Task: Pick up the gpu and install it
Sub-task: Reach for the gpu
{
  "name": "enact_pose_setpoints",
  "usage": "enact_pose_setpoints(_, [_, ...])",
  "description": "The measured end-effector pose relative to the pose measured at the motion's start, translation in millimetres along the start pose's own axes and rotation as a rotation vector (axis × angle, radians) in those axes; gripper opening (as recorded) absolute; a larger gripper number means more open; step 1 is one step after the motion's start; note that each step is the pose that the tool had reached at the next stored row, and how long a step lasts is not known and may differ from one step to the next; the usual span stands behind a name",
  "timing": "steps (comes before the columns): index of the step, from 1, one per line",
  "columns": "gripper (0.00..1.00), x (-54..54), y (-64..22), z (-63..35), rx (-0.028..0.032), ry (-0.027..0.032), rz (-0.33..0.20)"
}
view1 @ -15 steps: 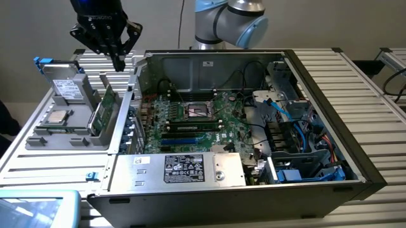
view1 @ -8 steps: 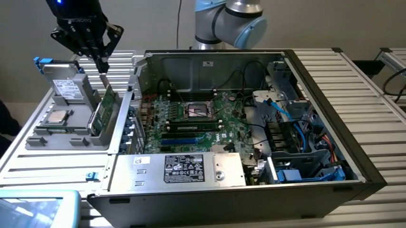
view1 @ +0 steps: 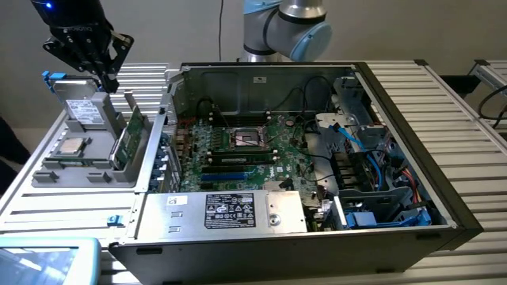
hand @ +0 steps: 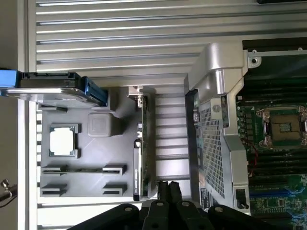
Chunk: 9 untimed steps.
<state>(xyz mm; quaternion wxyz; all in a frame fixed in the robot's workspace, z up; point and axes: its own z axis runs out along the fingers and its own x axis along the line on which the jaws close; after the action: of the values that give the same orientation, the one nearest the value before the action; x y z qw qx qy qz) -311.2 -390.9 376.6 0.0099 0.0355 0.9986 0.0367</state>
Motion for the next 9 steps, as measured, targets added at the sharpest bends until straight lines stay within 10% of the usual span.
enact_pose_setpoints(9, [0.12, 8.6, 6.3, 9.9, -0.0038, 0.0057, 0.000])
